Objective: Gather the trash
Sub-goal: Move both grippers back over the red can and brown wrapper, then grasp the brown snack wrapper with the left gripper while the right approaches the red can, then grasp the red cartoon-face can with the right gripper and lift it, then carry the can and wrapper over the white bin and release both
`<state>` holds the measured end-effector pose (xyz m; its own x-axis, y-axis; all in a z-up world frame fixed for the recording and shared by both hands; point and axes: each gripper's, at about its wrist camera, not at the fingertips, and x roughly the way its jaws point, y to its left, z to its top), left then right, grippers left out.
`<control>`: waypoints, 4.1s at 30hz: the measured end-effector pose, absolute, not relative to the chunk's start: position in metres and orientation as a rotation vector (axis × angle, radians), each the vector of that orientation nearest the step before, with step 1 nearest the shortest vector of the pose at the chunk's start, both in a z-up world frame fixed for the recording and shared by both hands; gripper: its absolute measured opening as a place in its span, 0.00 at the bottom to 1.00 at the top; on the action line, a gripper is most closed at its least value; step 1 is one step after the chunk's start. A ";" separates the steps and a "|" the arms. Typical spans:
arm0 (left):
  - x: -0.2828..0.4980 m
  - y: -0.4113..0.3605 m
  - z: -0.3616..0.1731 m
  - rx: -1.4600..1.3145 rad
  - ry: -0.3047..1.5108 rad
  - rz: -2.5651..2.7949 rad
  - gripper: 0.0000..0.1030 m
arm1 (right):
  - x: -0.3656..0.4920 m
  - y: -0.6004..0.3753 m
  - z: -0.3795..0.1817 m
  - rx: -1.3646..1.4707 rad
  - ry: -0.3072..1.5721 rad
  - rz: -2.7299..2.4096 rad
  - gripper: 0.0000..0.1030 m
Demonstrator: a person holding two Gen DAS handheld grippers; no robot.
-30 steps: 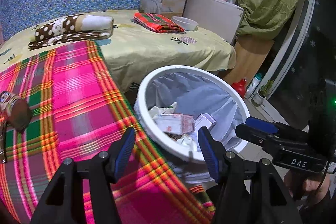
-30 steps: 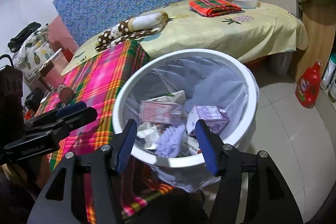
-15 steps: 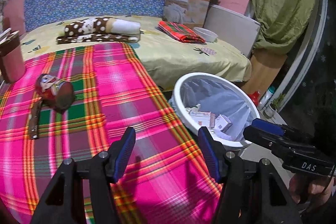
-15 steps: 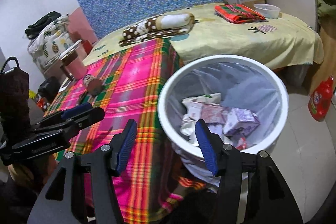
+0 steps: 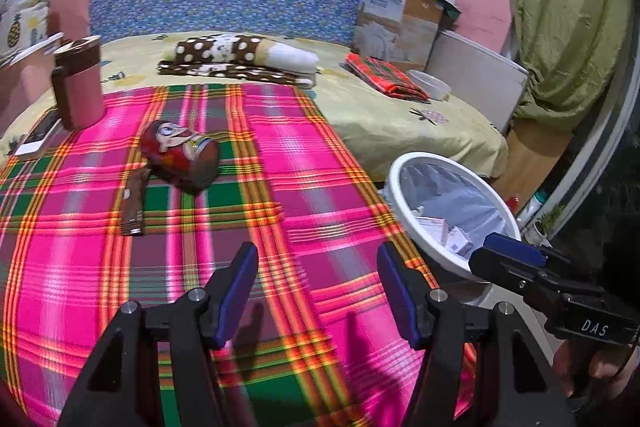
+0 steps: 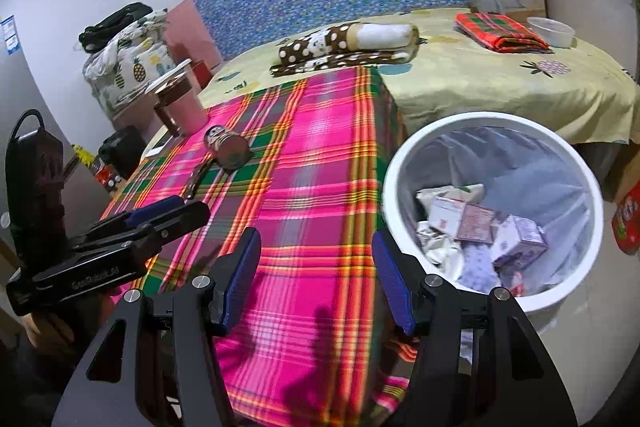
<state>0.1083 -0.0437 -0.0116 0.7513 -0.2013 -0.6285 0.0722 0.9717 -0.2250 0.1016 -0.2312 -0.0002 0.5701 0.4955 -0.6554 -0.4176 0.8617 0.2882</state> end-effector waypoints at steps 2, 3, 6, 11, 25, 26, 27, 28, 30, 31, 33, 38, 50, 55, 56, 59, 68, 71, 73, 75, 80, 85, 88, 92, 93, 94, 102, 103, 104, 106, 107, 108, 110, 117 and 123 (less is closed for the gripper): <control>0.106 -0.037 -0.012 -0.196 0.703 -0.130 0.62 | 0.102 -0.225 -0.002 0.096 0.812 0.551 0.58; 0.104 -0.034 -0.012 -0.197 0.701 -0.120 0.62 | 0.102 -0.222 -0.003 0.089 0.819 0.556 0.58; 0.101 -0.026 -0.013 -0.201 0.698 -0.091 0.62 | 0.100 -0.213 -0.006 0.072 0.832 0.579 0.58; 0.099 -0.012 -0.015 -0.214 0.694 -0.046 0.62 | 0.101 -0.199 -0.005 0.049 0.838 0.614 0.58; 0.103 0.025 -0.020 -0.228 0.697 0.051 0.62 | 0.114 -0.162 0.000 -0.003 0.830 0.700 0.58; 0.103 0.027 -0.020 -0.230 0.697 0.056 0.62 | 0.116 -0.160 0.001 -0.008 0.829 0.703 0.58; 0.104 0.030 -0.020 -0.232 0.697 0.061 0.62 | 0.117 -0.158 0.001 -0.012 0.828 0.707 0.58; 0.105 0.033 -0.021 -0.234 0.698 0.068 0.62 | 0.119 -0.155 0.002 -0.018 0.827 0.710 0.58; 0.108 0.041 -0.023 -0.242 0.699 0.081 0.62 | 0.123 -0.151 0.003 -0.025 0.826 0.713 0.58; 0.111 0.045 -0.024 -0.249 0.702 0.086 0.62 | 0.125 -0.148 0.003 -0.030 0.824 0.716 0.58; 0.116 0.054 -0.026 -0.262 0.708 0.095 0.62 | 0.131 -0.142 0.004 -0.041 0.824 0.717 0.58; 0.132 0.074 -0.032 -0.286 0.731 0.114 0.62 | 0.145 -0.130 0.003 -0.049 0.829 0.727 0.58; 0.176 0.087 -0.062 -0.315 0.818 0.148 0.62 | 0.171 -0.106 -0.004 -0.097 0.839 0.748 0.58; 0.183 0.087 -0.067 -0.281 0.828 0.181 0.45 | 0.185 -0.097 -0.007 -0.112 0.838 0.755 0.58; 0.183 0.087 -0.067 -0.270 0.830 0.190 0.42 | 0.187 -0.095 -0.008 -0.114 0.839 0.758 0.58; 0.182 0.089 -0.066 -0.251 0.837 0.211 0.26 | 0.194 -0.087 -0.010 -0.126 0.837 0.772 0.58; 0.168 0.101 -0.066 -0.289 0.825 0.196 0.24 | 0.215 -0.068 -0.020 -0.177 0.849 0.809 0.59; 0.162 0.107 -0.066 -0.304 0.819 0.197 0.23 | 0.220 -0.061 -0.023 -0.202 0.852 0.828 0.62; 0.160 0.110 -0.066 -0.312 0.817 0.199 0.23 | 0.223 -0.058 -0.026 -0.217 0.860 0.842 0.63; 0.158 0.113 -0.066 -0.321 0.816 0.199 0.23 | 0.225 -0.053 -0.028 -0.230 0.866 0.856 0.63; 0.156 0.115 -0.067 -0.332 0.813 0.195 0.24 | 0.227 -0.039 -0.034 -0.277 0.883 0.880 0.63; 0.155 0.117 -0.067 -0.338 0.811 0.197 0.23 | 0.227 -0.039 -0.034 -0.233 0.895 0.877 0.55; 0.155 0.116 -0.066 -0.335 0.810 0.198 0.23 | 0.219 -0.039 -0.032 -0.243 0.886 0.857 0.53; 0.151 0.113 -0.065 -0.331 0.807 0.192 0.23 | 0.208 -0.044 -0.030 -0.230 0.883 0.841 0.53; 0.150 0.112 -0.064 -0.331 0.807 0.188 0.23 | 0.205 -0.046 -0.029 -0.222 0.881 0.839 0.53; 0.148 0.110 -0.063 -0.331 0.805 0.184 0.23 | 0.201 -0.049 -0.027 -0.213 0.879 0.836 0.53; 0.133 0.087 -0.051 -0.303 0.789 0.131 0.23 | 0.174 -0.082 -0.015 -0.125 0.859 0.802 0.53; 0.132 0.083 -0.050 -0.298 0.788 0.124 0.23 | 0.170 -0.087 -0.014 -0.116 0.858 0.797 0.53; 0.130 0.079 -0.048 -0.294 0.788 0.118 0.23 | 0.166 -0.092 -0.013 -0.108 0.856 0.789 0.53; 0.126 0.070 -0.045 -0.283 0.786 0.104 0.23 | 0.161 -0.100 -0.011 -0.093 0.853 0.772 0.53; 0.125 0.066 -0.044 -0.278 0.786 0.097 0.23 | 0.158 -0.106 -0.010 -0.083 0.853 0.762 0.53; 0.123 0.061 -0.042 -0.273 0.785 0.090 0.23 | 0.155 -0.112 -0.009 -0.074 0.850 0.752 0.53; 0.120 0.051 -0.038 -0.264 0.781 0.075 0.23 | 0.149 -0.122 -0.007 -0.059 0.843 0.729 0.53; 0.114 0.020 -0.027 -0.229 0.771 0.014 0.23 | 0.133 -0.152 -0.002 -0.021 0.827 0.664 0.53; 0.111 -0.006 -0.019 -0.202 0.765 -0.040 0.23 | 0.122 -0.180 0.003 0.006 0.806 0.613 0.53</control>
